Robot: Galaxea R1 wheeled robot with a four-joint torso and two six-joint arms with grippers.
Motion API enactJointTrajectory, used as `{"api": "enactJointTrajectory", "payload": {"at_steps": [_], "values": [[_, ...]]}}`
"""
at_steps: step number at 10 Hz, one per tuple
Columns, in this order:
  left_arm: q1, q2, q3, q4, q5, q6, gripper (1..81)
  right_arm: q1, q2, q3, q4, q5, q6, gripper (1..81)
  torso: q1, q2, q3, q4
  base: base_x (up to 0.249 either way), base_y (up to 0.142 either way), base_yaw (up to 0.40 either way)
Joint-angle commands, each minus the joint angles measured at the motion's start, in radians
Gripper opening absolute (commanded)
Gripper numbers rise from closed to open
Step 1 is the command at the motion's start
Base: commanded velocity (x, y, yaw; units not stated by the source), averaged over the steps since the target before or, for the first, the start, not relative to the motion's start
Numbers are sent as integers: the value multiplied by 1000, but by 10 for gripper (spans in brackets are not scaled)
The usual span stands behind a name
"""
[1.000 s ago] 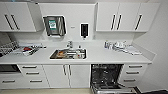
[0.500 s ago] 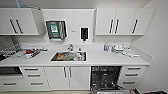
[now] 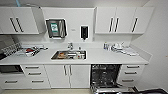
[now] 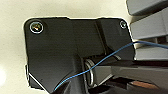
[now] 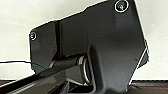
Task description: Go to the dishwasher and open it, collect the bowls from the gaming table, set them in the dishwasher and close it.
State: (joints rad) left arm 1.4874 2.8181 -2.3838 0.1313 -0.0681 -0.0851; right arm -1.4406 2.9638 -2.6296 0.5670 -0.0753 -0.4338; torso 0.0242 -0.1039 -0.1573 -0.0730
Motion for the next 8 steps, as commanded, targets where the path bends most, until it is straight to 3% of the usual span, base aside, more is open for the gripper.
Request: {"api": "enactJointTrajectory", "payload": {"at_steps": [1, 8], "values": [[-45, -8, 9, 10, 51, 1, 811, 53, -3, 2, 2, -70, -5, 811, 1, -1, 0, 0, 0, 0, 0], [-48, 58, -121, 8, 51, 1, 811, 51, 7, 1, 4, -63, -2, 811, -4, 2, 0, 0, 0, 0, 0]]}}
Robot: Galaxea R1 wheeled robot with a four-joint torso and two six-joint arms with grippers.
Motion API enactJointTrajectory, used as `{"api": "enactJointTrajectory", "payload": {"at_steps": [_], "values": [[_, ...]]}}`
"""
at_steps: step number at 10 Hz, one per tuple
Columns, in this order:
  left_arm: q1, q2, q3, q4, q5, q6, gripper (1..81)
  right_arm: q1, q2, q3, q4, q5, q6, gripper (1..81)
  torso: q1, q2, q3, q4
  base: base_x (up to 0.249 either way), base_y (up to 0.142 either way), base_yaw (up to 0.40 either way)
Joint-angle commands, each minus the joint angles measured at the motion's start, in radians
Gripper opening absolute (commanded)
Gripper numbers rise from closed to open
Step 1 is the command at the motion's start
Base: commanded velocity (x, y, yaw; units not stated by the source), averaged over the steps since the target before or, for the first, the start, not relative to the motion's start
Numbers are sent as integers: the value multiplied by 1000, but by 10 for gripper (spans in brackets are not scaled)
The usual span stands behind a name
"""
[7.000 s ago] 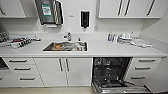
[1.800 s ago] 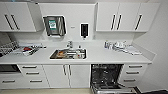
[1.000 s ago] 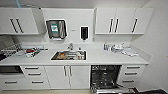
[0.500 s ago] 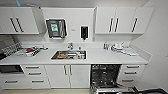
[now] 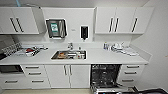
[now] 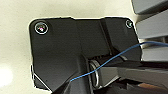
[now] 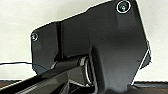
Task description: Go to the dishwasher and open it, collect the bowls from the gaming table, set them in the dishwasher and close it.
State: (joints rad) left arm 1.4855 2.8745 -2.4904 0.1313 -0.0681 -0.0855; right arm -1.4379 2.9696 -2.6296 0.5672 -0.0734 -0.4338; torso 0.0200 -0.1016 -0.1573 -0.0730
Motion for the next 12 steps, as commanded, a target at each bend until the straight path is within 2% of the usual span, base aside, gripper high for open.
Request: {"api": "enactJointTrajectory", "payload": {"at_steps": [1, 8, 12], "values": [[-46, 0, -15, 8, 51, 1, 811, 49, 2, 1, 5, -59, -2, 811, 0, 0, 0, 0, 0, 0, 0], [-47, -6, -16, 8, 53, 3, 811, 49, 5, -3, 2, -58, -3, 811, 0, 0, 0, 0, 0, 0, 0], [-47, -7, -16, 8, 51, 3, 811, 49, 7, -4, 2, -59, -3, 811, 0, 0, 0, 0, 0, 0, 128]]}}
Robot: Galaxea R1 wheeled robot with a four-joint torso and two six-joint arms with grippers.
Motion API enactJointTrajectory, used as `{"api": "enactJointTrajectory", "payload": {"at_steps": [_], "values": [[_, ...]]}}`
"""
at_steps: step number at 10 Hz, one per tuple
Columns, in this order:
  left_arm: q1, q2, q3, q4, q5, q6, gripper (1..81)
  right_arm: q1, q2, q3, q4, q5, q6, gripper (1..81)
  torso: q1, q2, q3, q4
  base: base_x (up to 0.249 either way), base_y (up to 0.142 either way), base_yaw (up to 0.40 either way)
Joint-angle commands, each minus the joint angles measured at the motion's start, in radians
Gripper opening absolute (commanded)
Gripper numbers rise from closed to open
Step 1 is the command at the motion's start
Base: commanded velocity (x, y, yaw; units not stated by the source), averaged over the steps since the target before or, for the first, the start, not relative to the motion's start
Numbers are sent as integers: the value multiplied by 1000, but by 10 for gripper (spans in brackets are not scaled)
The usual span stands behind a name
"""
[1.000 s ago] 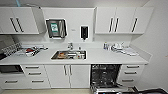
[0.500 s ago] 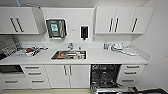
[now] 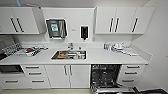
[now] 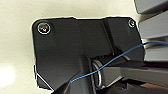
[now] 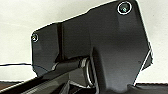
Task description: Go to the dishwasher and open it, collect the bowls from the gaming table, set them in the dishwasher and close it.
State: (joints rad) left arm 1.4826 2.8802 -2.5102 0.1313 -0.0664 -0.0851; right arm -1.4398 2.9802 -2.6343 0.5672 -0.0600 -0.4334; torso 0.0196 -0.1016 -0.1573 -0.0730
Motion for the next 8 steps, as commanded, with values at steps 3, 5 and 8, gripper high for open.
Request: {"api": "enactJointTrajectory", "payload": {"at_steps": [3, 5, 8], "values": [[-44, -16, 4, 7, 50, 2, 811, 51, -4, 2, 2, -70, -5, 811, 0, 0, 0, 0, 0, 0, 209], [-43, -16, 4, 7, 50, 2, 811, 55, -2, 2, 2, -72, -7, 811, 0, 0, 0, 0, 0, 0, 285], [-43, -19, 4, 7, 50, 2, 811, 55, -4, 1, -13, -72, -7, 811, 0, 0, 0, 0, 0, 0, 296]]}}
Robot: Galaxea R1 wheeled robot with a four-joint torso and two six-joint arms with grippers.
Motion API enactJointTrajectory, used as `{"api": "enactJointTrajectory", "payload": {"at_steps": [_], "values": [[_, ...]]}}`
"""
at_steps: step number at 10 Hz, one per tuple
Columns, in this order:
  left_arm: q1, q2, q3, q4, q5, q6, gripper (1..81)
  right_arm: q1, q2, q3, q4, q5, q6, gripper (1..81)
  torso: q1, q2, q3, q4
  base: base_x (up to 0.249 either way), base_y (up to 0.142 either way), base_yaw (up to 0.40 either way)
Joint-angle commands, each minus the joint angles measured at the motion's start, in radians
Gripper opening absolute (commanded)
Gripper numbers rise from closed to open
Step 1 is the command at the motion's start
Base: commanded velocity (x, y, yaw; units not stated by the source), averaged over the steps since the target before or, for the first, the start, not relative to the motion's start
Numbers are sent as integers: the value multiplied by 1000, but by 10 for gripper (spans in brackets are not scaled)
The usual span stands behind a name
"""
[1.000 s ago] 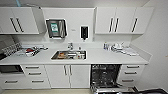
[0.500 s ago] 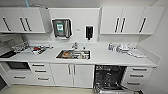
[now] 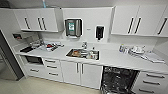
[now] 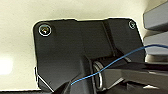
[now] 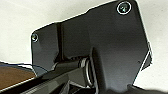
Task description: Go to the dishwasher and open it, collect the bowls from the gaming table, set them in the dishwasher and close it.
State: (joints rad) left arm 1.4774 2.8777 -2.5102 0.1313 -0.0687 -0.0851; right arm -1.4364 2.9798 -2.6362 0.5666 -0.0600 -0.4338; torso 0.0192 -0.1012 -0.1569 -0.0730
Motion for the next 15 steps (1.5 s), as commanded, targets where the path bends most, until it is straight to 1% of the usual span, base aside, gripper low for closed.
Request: {"api": "enactJointTrajectory", "payload": {"at_steps": [1, 2, 3, 4, 5, 6, 8, 9, 12, 15], "values": [[-38, -18, 4, 7, 50, 1, 811, 50, 0, 4, -33, -73, -6, 811, 0, 0, 0, 0, 0, 0, 305], [-38, -21, 4, 7, 52, 1, 811, 44, 11, 3, -50, -70, -5, 811, 0, 0, 0, 0, 0, 0, 306], [-38, -24, 1, 7, 52, 1, 811, 41, 21, -14, -50, -54, 0, 811, 0, 0, 0, 0, 0, 0, 306], [-39, -23, -19, 4, 52, 1, 811, 41, 35, -50, -51, -35, 0, 811, 0, 0, 0, 0, 0, 0, 306], [-38, -15, -45, 4, 52, 1, 811, 35, 52, -94, -53, -37, 0, 811, 0, 0, 0, 0, 0, 0, 306], [-39, -12, -55, 5, 52, 1, 811, 27, 60, -113, -53, -37, -2, 811, 0, 0, 0, 0, 0, 0, 306], [-39, -9, -59, 5, 52, 1, 811, 23, 70, -115, -50, -31, 1, 811, 0, 0, 0, 0, 0, 0, 306], [-39, -4, -65, 4, 52, -1, 811, 20, 78, -125, -50, -17, 1, 811, 0, 0, 0, 0, 0, 0, 306], [-39, 22, -99, 8, 53, 1, 811, 18, 76, -131, -50, -14, 1, 811, 0, 0, 0, 0, 0, 0, 306], [-39, 16, -99, 8, 53, 1, 811, 18, 73, -131, -50, -14, 1, 811, 0, 0, 0, 0, 0, 0, 306]]}}
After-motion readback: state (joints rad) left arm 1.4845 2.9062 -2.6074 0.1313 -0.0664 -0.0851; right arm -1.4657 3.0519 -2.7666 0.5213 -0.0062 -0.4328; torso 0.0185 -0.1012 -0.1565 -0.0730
